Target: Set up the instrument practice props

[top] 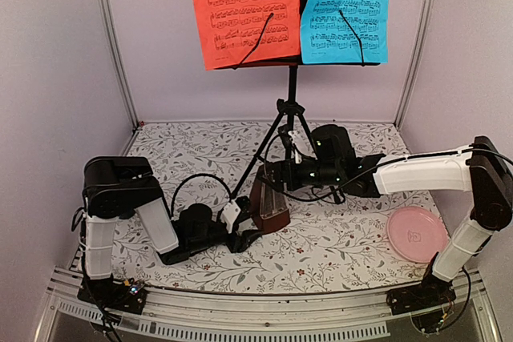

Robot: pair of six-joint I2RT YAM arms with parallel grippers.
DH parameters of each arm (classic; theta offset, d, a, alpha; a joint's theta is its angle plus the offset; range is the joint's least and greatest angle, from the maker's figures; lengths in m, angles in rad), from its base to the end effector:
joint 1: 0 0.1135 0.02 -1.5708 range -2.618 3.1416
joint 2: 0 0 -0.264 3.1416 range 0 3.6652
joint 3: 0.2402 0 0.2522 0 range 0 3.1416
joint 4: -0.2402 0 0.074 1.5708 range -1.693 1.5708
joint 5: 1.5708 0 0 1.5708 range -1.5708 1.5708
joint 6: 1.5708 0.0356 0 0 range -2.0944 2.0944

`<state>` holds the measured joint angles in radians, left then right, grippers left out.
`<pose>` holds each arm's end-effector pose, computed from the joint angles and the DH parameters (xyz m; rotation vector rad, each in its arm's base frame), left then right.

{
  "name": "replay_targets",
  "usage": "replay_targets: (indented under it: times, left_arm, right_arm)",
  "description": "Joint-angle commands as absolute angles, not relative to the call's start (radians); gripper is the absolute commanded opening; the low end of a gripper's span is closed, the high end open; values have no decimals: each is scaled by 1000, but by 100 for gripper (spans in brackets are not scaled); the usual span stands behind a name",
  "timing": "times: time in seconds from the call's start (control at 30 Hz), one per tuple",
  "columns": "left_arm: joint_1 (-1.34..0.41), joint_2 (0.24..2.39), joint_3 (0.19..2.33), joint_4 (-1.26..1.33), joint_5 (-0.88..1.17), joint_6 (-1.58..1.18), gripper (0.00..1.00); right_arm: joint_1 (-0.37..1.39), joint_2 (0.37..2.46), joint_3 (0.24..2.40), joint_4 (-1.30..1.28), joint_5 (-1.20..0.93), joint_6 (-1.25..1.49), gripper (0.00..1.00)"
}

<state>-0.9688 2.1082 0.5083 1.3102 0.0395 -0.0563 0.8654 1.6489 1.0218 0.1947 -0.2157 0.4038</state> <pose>0.1761 -0.2588 0.0624 0.8748 1.7180 -0.7379 0.2360 0.2889 0.2360 -0.6341 2.0500 0.9987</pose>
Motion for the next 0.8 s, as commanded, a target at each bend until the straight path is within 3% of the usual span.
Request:
replay_targets:
  times: [0.0, 0.4, 0.6, 0.77]
  left_arm:
    - [-984, 2115, 519, 1318, 30, -60, 67]
    - [-984, 2105, 510, 1319, 25, -60, 66]
    - [-982, 2061, 465, 1324, 23, -64, 82]
    - [-977, 1957, 412, 1277, 44, -75, 85]
  right_arm:
    - [873, 1660, 1012, 181, -225, 414, 76]
    - [873, 1656, 1014, 184, -233, 415, 76]
    - [872, 1595, 995, 183, -238, 384, 91]
    - [847, 1471, 899, 184, -217, 311, 93]
